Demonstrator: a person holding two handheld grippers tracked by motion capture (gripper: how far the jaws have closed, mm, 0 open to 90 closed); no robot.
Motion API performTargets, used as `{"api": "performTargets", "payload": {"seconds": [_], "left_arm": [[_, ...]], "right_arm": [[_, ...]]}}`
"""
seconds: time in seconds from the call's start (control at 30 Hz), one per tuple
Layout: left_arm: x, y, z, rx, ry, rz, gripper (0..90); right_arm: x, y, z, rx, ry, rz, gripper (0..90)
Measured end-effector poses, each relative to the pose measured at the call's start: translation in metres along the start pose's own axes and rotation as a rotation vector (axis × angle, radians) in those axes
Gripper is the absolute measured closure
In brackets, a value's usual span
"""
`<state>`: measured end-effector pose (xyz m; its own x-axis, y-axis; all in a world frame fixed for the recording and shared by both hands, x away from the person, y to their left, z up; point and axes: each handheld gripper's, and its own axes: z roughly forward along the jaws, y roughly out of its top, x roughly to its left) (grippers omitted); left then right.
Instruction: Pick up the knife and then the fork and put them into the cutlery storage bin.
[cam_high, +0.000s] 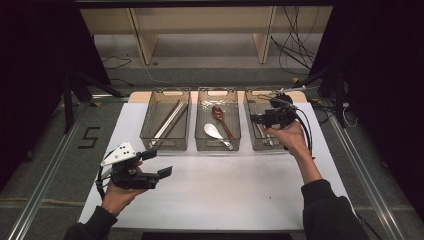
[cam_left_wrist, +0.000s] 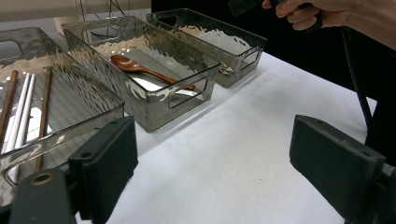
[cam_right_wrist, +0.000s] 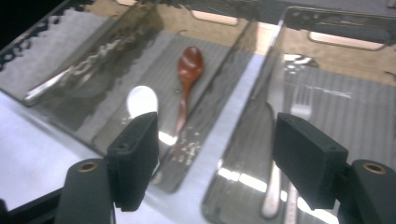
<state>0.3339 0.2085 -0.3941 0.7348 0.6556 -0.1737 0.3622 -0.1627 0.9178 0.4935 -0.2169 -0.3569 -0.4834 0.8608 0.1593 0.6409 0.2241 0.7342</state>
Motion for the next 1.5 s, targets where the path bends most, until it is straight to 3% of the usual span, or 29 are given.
{"api": "performTargets", "payload": {"seconds": [0.6, 1.1, 1.5], "left_arm": [[0.0, -0.001, 0.001, 0.007, -0.001, -0.002, 14.5], [0.0, -0.001, 0.002, 0.019, -0.01, -0.003, 14.5], [0.0, -0.002, 0.004, 0.025, -0.013, -0.002, 14.5]], "right_arm": [[0.026, -0.014, -0.02, -0.06, 0.046, -0.034, 27.1], [0.05, -0.043, -0.036, -0.11, 0.118, -0.095, 25.1], [0.058, -0.065, -0.05, -0.175, 0.156, -0.101, 24.1]]}}
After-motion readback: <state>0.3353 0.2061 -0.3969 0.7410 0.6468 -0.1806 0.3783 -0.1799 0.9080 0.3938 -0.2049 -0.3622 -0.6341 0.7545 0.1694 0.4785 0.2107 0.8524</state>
